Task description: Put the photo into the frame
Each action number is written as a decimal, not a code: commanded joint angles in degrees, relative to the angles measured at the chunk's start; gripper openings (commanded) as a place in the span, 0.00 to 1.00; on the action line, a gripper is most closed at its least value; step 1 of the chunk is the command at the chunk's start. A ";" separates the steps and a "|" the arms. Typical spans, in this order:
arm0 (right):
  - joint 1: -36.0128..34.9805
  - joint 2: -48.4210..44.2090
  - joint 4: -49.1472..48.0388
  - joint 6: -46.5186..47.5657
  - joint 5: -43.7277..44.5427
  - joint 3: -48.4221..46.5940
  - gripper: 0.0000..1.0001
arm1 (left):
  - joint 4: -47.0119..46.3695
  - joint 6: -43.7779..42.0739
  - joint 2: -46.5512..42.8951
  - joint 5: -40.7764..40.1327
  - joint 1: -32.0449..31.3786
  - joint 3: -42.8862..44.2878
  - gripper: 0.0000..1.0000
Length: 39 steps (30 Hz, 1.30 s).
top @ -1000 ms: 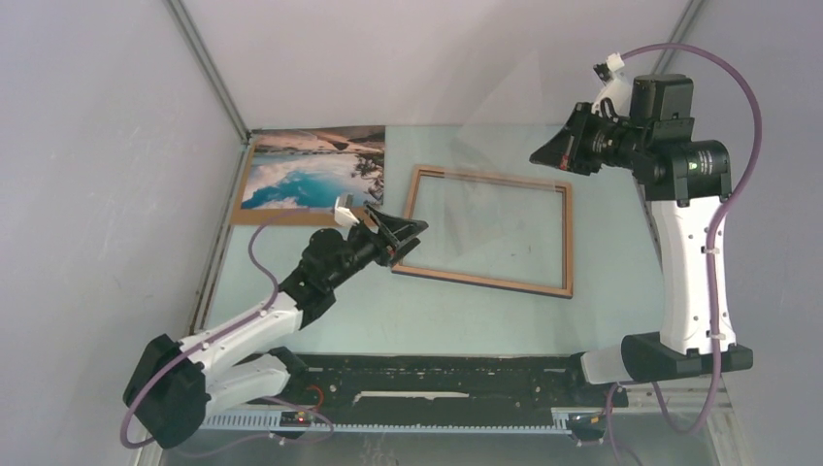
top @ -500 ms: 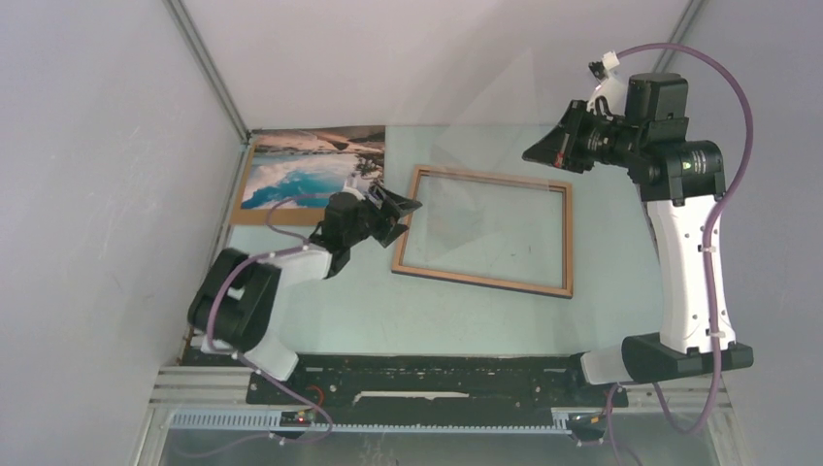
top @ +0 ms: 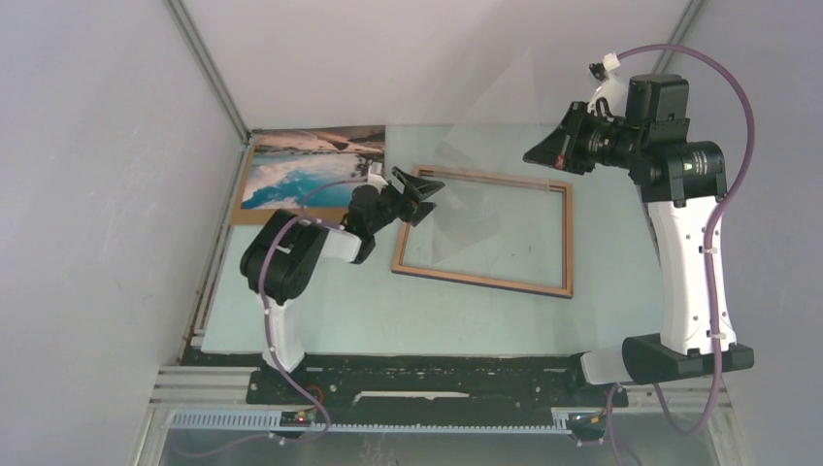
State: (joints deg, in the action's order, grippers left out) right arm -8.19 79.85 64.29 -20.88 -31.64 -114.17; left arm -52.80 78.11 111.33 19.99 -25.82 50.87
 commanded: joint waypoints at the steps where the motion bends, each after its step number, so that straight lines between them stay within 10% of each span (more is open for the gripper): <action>1: -0.08 -1.18 -1.24 0.49 0.08 -2.53 0.00 | -15.45 6.97 4.49 1.10 -1.42 3.90 1.00; 14: 1.53 -1.95 -0.20 2.41 2.35 0.39 0.00 | -24.82 10.79 5.65 1.83 1.36 1.17 0.94; 39: 22.04 -6.58 -24.02 -2.91 -20.72 40.68 0.00 | -20.08 8.71 2.24 10.20 8.16 -4.52 0.70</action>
State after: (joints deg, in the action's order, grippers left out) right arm 12.86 73.17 46.89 -21.54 -45.60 -75.81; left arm -71.40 87.85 117.14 27.05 -18.31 47.20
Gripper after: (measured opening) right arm 0.008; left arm 0.750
